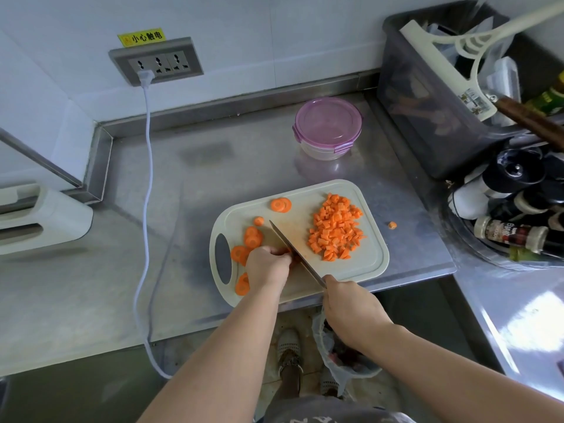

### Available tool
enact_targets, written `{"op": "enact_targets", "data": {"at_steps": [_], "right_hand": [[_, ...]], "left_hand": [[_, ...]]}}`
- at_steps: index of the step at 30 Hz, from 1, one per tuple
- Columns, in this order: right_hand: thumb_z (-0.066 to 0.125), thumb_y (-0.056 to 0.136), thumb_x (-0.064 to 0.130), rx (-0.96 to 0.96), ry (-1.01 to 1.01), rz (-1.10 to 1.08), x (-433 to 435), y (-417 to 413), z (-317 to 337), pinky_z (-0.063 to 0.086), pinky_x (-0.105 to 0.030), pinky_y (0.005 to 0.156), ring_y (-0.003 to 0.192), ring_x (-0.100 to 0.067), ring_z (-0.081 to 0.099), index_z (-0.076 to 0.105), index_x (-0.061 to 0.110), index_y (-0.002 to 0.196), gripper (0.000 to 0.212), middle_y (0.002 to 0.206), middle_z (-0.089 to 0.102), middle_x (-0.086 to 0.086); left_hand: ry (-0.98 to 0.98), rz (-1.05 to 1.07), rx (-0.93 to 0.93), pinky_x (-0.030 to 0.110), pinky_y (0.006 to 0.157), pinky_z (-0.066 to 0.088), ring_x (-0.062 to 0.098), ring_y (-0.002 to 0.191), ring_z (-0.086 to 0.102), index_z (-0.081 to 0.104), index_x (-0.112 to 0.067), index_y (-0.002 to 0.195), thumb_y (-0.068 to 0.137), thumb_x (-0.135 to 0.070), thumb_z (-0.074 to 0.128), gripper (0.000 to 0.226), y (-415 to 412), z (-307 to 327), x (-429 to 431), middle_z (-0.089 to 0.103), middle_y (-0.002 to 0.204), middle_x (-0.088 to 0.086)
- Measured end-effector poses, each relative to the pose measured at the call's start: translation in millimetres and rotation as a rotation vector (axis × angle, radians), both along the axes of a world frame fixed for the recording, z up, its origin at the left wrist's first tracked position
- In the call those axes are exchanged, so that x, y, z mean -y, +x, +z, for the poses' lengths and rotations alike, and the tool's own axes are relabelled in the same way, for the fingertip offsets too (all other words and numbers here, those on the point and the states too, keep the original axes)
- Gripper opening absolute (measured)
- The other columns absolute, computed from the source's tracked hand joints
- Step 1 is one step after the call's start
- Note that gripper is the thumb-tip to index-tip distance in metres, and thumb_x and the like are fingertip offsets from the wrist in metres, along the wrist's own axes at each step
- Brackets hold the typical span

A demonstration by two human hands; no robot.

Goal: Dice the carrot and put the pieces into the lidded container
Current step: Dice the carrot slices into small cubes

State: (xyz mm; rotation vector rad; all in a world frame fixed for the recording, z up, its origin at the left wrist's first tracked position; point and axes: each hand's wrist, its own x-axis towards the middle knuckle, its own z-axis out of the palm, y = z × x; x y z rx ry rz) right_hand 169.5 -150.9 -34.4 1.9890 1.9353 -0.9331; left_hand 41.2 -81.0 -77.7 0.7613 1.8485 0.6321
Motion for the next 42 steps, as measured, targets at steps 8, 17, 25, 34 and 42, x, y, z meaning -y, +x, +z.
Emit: {"op": "enact_targets", "data": {"at_steps": [8, 17, 25, 34, 42], "right_hand": [[0.035, 0.099, 0.021, -0.108, 0.050, -0.073, 2, 13, -12, 0.057, -0.043, 0.073, 0.082, -0.025, 0.063, 0.048, 0.017, 0.116, 0.022, 0.095, 0.063, -0.006], [0.029, 0.102, 0.028, -0.091, 0.229, 0.138, 15, 41, 8, 0.054, -0.041, 0.070, 0.078, -0.025, 0.064, 0.042, 0.026, 0.130, 0.031, 0.090, 0.066, -0.002], [0.047, 0.091, 0.029, 0.034, 0.403, 0.457, 13, 66, -9, 0.053, -0.039, 0.073, 0.089, -0.028, 0.061, 0.043, 0.026, 0.134, 0.044, 0.107, 0.066, 0.001], [0.074, 0.069, 0.031, 0.144, 0.560, 0.603, -2, 80, -28, 0.049, -0.029, 0.047, 0.050, -0.022, 0.054, 0.064, 0.023, 0.107, 0.041, 0.069, 0.064, 0.007], [0.081, 0.061, 0.030, 0.055, 0.672, 0.696, -5, 97, -26, 0.047, -0.025, 0.049, 0.042, -0.020, 0.048, 0.067, 0.020, 0.100, 0.042, 0.057, 0.056, 0.007]], "left_hand": [[0.010, 0.011, 0.031, 0.043, 0.085, 0.055, 0.029, 0.084, 0.069, 0.061, -0.025, 0.063, 0.078, -0.012, 0.073, 0.023, 1, 0, 1, 0.071, 0.080, 0.008], [0.124, 0.031, 0.029, 0.033, 0.074, 0.056, 0.015, 0.063, 0.068, 0.067, -0.015, 0.074, 0.089, -0.008, 0.057, 0.019, -29, 25, -5, 0.068, 0.058, -0.006], [0.362, -0.788, -0.367, 0.016, 0.069, 0.037, -0.001, 0.076, 0.053, 0.067, -0.028, 0.094, 0.081, -0.025, 0.072, 0.014, -44, 69, -16, 0.062, 0.093, -0.013], [0.333, -1.317, -0.601, 0.033, 0.096, 0.041, 0.015, 0.114, 0.046, 0.063, -0.031, 0.120, 0.090, -0.034, 0.061, 0.030, -24, 41, 1, 0.060, 0.122, -0.014], [0.413, -1.315, -0.652, 0.030, 0.096, 0.038, 0.015, 0.116, 0.046, 0.062, -0.028, 0.121, 0.092, -0.030, 0.057, 0.030, -21, 29, 1, 0.057, 0.123, -0.012]]}}
